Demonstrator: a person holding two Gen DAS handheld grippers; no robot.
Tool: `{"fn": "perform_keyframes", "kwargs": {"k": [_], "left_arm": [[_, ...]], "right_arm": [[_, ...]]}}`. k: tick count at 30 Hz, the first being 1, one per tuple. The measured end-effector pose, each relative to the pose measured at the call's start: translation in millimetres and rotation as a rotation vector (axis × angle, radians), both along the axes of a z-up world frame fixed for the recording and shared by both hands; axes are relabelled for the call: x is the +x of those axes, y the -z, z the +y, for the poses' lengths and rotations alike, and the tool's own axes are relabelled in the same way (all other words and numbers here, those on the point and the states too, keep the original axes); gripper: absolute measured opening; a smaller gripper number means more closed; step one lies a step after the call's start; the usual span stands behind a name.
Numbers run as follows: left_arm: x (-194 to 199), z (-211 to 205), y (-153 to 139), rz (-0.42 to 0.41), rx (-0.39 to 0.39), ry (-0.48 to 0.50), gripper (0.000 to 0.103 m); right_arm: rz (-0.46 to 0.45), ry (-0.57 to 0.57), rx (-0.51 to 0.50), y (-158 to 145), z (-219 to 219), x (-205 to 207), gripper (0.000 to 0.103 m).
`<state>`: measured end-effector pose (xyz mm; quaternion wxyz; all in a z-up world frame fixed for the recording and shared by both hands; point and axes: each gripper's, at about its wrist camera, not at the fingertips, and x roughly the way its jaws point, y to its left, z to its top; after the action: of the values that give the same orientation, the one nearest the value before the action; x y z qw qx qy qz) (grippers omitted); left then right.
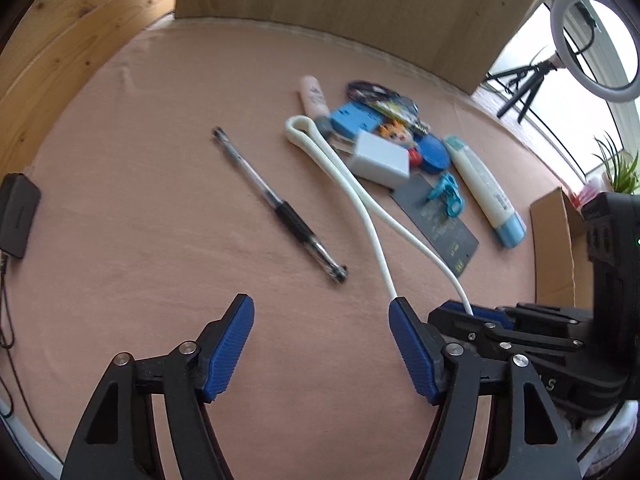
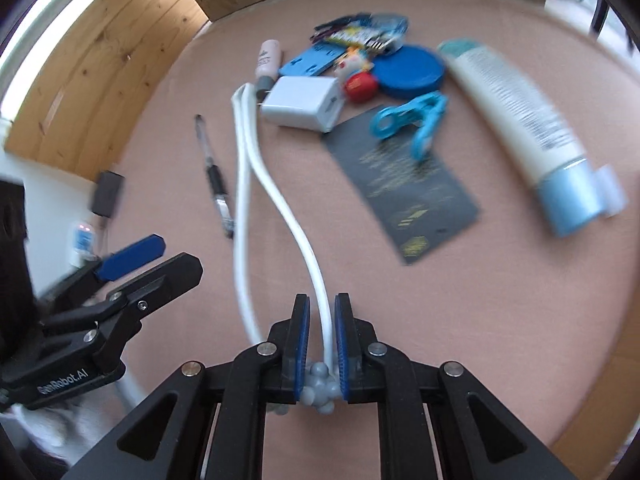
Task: Organize objects
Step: 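Lift the white cable and lower it into the box with the right gripper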
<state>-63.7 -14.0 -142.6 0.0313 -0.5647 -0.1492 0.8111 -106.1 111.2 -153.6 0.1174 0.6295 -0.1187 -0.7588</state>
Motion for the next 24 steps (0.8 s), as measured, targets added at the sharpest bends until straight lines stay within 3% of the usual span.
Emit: {"fn": "perform_keyframes", "kwargs": {"k": [3, 8, 24], "left_arm": [[-5.0, 12.1, 11.6, -0.035, 0.021, 0.013, 0.062], [-9.8, 22.7, 19.0, -0.051, 0.048, 0.013, 0.060], [-8.7, 12.4, 7.2, -0.048, 0.116, -0.044, 0.058]], "right_arm": [[0.041, -0.014, 0.068, -8.5, 6.2, 3.0, 0.020], [0.068, -0.040, 0.131, -13.7, 7.3, 1.0, 0.020], [0.032, -0.075, 0.067, -3.7, 7.0, 0.6, 0.020]]}}
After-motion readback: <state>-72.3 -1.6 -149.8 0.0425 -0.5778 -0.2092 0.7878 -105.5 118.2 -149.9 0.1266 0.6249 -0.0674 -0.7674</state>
